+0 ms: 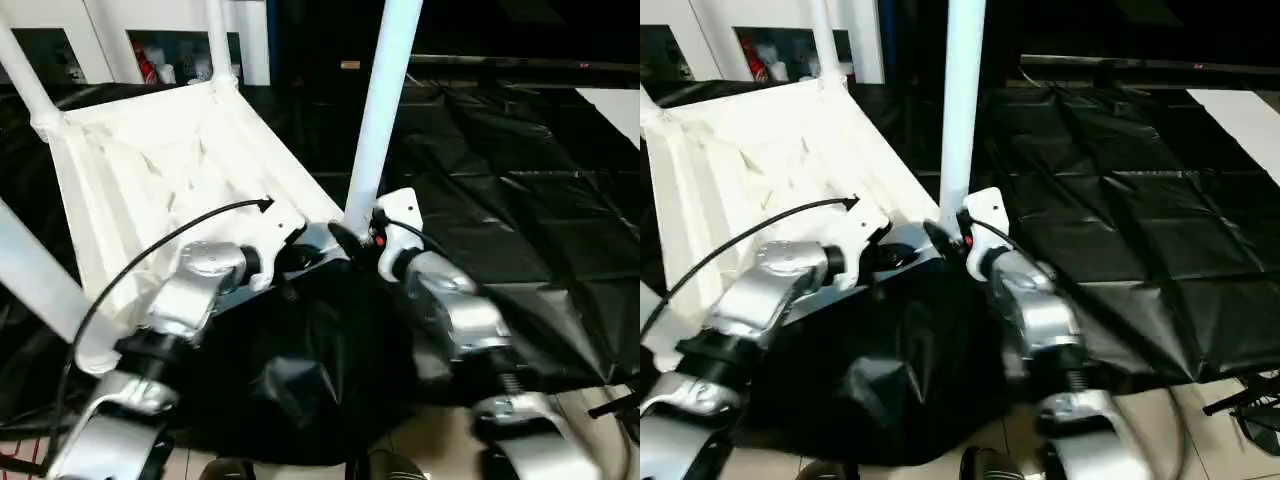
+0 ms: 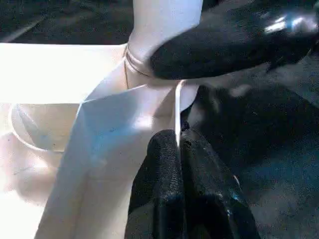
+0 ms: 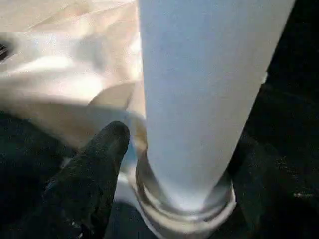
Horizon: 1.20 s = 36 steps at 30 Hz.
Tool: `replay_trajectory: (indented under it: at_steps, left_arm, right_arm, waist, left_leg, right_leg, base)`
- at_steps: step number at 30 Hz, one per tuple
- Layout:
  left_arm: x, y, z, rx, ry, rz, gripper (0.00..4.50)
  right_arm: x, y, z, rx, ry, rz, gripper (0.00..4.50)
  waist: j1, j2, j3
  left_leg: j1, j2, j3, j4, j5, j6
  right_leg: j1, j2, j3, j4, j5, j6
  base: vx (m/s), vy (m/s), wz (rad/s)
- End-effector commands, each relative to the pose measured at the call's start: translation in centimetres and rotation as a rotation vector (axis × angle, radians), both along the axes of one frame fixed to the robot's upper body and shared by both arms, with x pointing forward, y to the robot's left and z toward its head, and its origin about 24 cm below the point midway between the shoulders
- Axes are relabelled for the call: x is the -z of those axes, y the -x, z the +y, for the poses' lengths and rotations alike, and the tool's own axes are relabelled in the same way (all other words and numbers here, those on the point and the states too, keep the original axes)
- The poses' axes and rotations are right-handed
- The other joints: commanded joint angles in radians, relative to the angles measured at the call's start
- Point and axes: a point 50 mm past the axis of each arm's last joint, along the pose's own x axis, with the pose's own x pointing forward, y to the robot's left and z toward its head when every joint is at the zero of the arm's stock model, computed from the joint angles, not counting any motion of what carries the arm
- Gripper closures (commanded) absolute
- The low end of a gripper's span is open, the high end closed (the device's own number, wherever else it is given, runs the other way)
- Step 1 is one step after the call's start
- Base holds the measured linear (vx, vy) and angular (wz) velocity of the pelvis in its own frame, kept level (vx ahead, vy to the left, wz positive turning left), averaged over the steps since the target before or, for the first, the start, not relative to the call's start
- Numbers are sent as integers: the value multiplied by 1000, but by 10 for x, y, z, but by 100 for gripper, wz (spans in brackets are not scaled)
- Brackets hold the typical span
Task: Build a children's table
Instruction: Rotate leg to tighten
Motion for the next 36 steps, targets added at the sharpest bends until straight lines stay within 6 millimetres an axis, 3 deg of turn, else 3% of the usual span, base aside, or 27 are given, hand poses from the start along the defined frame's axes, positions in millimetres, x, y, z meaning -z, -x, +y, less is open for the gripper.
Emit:
replay_trajectory:
  at_steps: [1,10,15,24,33,36]
  left_arm:
    - [-10,5,-20,137,54,-53,450]
    - [-8,24,1,370,16,-7,450]
    - [-12,28,9,414,22,9,450]
    - [-13,33,18,467,12,42,450]
    - [-14,28,15,414,34,18,450]
    - [-14,21,11,333,44,2,450]
  right_arm:
    - [4,18,33,-272,-15,43,120]
    - [-3,24,-18,-532,127,99,120]
    - [-8,21,-28,-551,148,102,120]
    - [-10,24,-36,-635,185,115,120]
    - [-5,29,-27,-618,115,130,183]
    - [1,24,-23,-516,100,131,192]
  waist:
    - [8,4,-74]
    - [22,9,-80]
    - [31,8,-81]
    - [50,5,-88]
    - [51,2,-86]
    - [47,1,-84]
  left_leg:
    - [6,14,-2,-72,-269,41]
    - [15,19,3,-67,-256,56]
    - [17,21,3,-67,-257,45]
    - [16,21,7,-62,-215,50]
    - [14,20,6,-61,-217,44]
    - [13,19,4,-62,-225,35]
  right_leg:
    - [67,-44,43,-84,-353,-151]
    - [68,-44,45,-73,-267,-216]
    - [68,-45,44,-71,-277,-221]
    - [72,-44,44,-61,-232,-231]
    - [72,-45,44,-64,-262,-215]
    - [70,-45,44,-67,-287,-204]
  base:
    - [0,0,0]
    - [0,0,0]
    - [0,0,0]
    - [0,0,0]
    - [0,0,0]
    - [0,0,0]
